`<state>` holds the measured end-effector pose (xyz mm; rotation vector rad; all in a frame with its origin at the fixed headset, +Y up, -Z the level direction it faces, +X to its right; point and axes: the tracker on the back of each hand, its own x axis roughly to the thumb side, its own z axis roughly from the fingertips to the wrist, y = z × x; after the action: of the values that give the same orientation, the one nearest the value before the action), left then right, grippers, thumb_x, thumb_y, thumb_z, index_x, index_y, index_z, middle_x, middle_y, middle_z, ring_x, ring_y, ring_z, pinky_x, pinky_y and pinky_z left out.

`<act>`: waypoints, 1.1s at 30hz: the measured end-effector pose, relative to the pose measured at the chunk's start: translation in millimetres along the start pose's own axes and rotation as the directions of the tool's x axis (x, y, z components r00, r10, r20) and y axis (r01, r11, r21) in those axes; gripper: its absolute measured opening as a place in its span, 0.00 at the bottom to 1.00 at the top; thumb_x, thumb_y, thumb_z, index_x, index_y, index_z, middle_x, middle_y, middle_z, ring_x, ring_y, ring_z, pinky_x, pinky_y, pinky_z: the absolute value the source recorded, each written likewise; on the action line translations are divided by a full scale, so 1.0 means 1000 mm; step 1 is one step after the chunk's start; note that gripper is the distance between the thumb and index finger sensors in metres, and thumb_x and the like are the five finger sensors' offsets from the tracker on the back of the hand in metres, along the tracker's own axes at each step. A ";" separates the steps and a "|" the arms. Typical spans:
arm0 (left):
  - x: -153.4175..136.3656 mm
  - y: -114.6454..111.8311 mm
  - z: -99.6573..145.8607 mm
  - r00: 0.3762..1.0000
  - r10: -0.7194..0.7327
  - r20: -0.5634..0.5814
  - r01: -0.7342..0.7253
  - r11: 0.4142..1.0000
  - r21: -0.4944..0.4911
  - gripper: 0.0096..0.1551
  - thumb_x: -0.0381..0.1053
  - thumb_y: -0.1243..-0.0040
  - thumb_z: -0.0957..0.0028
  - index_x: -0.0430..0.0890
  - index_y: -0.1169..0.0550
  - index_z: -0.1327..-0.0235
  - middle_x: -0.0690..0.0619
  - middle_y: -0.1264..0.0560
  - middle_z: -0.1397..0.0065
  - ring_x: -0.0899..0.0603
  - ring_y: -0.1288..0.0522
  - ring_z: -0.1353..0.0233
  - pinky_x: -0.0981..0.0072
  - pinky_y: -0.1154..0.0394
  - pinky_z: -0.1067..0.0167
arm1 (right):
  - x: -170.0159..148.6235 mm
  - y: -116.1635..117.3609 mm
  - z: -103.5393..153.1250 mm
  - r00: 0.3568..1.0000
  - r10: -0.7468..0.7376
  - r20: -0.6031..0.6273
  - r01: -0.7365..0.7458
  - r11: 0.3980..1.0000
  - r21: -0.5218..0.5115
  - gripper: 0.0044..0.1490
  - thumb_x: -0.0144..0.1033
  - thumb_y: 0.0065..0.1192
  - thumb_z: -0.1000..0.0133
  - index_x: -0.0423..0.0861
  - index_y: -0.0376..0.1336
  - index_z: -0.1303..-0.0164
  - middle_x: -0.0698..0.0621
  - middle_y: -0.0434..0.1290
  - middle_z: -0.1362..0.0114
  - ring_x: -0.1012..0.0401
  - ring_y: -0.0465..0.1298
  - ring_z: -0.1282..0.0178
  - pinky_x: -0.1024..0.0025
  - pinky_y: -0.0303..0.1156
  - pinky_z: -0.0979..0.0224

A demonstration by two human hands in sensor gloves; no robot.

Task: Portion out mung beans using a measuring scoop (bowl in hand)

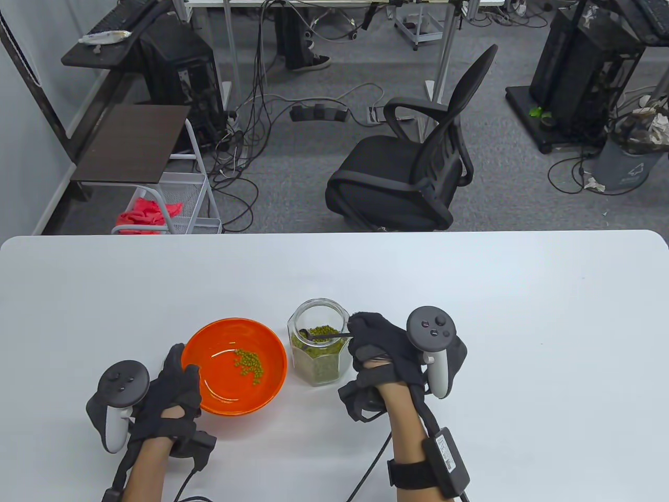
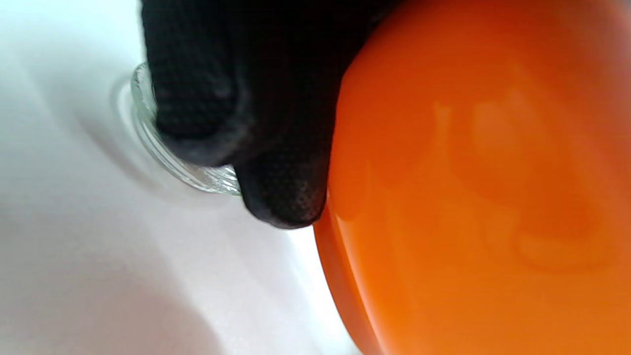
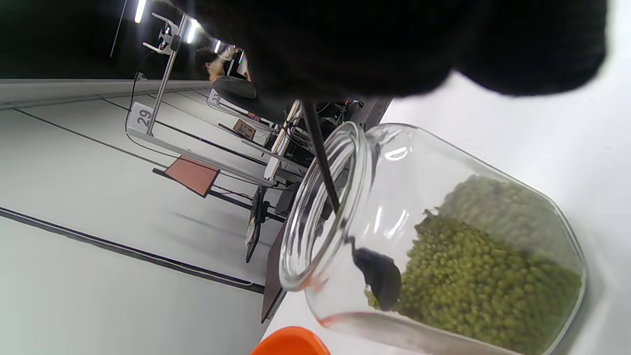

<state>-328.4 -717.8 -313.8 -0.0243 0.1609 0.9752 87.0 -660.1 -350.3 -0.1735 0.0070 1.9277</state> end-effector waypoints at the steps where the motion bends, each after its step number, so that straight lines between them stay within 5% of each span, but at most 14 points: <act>1: 0.000 0.000 0.000 1.000 -0.001 -0.001 0.001 1.000 0.000 0.38 0.52 0.51 0.41 0.38 0.44 0.22 0.44 0.30 0.30 0.45 0.08 0.58 0.72 0.12 0.68 | 0.000 -0.001 0.000 1.000 0.000 0.000 0.000 1.000 0.001 0.24 0.34 0.60 0.46 0.35 0.71 0.45 0.39 0.80 0.62 0.62 0.80 0.78 0.51 0.79 0.60; 33: 0.000 -0.001 0.000 1.000 0.000 -0.002 0.000 1.000 -0.009 0.38 0.52 0.51 0.41 0.38 0.44 0.22 0.43 0.30 0.30 0.45 0.08 0.58 0.72 0.12 0.68 | -0.021 -0.040 0.003 0.981 -0.183 -0.061 0.184 0.983 0.008 0.25 0.32 0.60 0.47 0.34 0.70 0.44 0.38 0.80 0.60 0.60 0.81 0.77 0.48 0.78 0.58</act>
<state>-327.7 -718.0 -313.7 -0.0336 0.1588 0.9764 131.0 -665.0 -341.8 -0.2161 0.0427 1.7373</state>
